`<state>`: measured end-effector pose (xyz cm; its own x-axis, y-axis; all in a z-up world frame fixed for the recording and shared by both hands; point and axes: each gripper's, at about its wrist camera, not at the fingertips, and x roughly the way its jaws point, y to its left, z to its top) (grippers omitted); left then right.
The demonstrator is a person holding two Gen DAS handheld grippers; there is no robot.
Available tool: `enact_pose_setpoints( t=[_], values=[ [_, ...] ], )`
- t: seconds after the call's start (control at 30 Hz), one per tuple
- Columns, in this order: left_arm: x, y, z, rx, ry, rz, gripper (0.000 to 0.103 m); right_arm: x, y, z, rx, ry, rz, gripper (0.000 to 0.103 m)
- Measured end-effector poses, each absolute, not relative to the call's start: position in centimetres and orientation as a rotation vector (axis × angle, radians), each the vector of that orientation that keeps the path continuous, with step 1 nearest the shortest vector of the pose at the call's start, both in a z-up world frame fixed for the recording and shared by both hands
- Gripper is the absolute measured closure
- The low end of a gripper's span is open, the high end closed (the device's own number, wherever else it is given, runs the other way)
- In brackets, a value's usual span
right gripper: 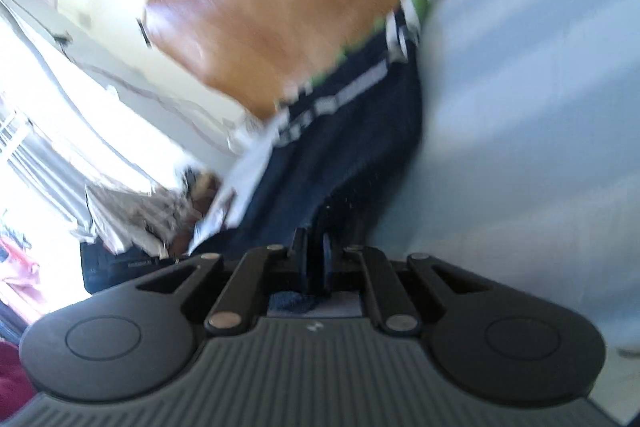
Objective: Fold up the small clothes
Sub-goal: 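Grasp the black hem with the right gripper and fold it toward the collar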
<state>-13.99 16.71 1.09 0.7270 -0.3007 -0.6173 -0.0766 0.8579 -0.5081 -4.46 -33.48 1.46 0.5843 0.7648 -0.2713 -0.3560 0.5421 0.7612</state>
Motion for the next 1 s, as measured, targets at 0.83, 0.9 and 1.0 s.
enact_pose_setpoints(
  t=[0.83,0.9,1.0],
  values=[
    [3.2,16.6,0.9,-0.365,0.819,0.011,0.041,11.6,-29.2,3.0,0.434,0.634,0.607,0.063],
    [3.5,15.7,0.5,-0.314,0.842,0.018,0.047,12.4,-27.4,2.9,0.394,0.636,0.652,0.063],
    [4.2,14.5,-0.2,-0.224,0.858,0.046,0.082,14.0,-25.5,1.7,0.334,0.693,0.616,0.065]
  ],
)
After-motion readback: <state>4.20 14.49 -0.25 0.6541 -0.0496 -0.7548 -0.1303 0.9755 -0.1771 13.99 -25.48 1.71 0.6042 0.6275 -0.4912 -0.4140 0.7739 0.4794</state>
